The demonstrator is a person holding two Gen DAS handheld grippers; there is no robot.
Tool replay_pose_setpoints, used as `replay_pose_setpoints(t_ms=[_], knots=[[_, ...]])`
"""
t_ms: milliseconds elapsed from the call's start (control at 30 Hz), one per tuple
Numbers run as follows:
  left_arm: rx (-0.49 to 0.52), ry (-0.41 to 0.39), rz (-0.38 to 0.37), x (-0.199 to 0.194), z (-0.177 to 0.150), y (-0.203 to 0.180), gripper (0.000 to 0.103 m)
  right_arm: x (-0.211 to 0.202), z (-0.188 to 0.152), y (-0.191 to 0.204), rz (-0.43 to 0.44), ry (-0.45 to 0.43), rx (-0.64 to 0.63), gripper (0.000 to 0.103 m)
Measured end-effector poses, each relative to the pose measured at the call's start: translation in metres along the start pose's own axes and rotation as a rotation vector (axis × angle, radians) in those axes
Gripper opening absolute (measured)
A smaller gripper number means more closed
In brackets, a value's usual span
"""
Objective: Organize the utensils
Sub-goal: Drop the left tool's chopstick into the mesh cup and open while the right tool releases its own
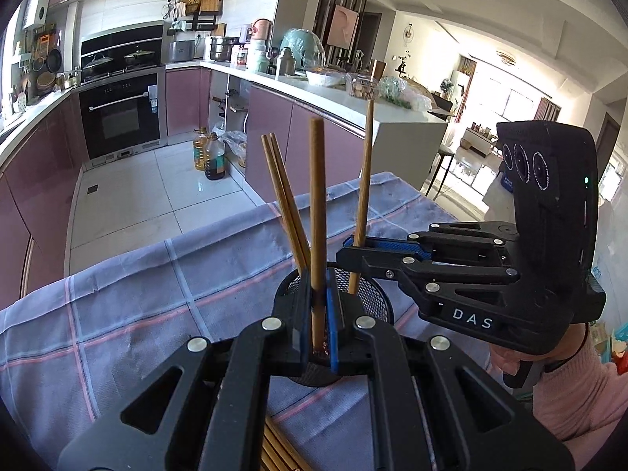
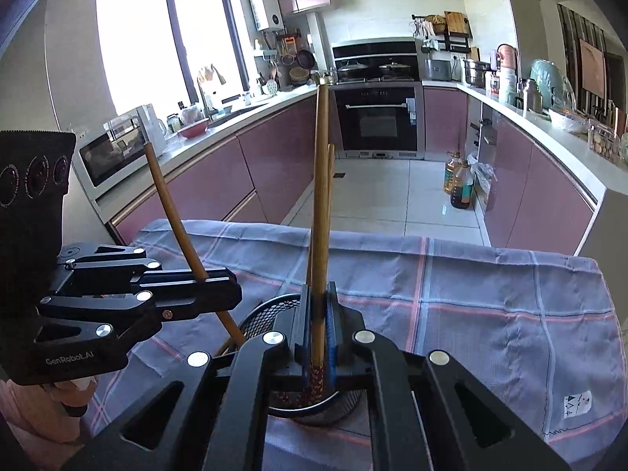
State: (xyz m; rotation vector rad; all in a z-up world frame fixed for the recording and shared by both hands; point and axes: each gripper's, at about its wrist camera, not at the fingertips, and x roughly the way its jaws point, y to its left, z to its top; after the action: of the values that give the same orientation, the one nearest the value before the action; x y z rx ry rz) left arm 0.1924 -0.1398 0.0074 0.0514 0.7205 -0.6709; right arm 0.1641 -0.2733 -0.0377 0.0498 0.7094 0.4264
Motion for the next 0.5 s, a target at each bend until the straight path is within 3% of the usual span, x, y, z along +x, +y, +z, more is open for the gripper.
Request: replay_pose_setpoints(t_ms=[267,500], knots=[[-0.032,0.047,0.013,0.024,0.0,0.014,0.008,0.011,0.0,-0.002,-0.001,0.027,0.029,0.008],[-0.056,0.043,0.016,0.028,-0.004,0.022,0.014,0.012,-0.002,-0.002,-0.004,0.015,0.036,0.011]])
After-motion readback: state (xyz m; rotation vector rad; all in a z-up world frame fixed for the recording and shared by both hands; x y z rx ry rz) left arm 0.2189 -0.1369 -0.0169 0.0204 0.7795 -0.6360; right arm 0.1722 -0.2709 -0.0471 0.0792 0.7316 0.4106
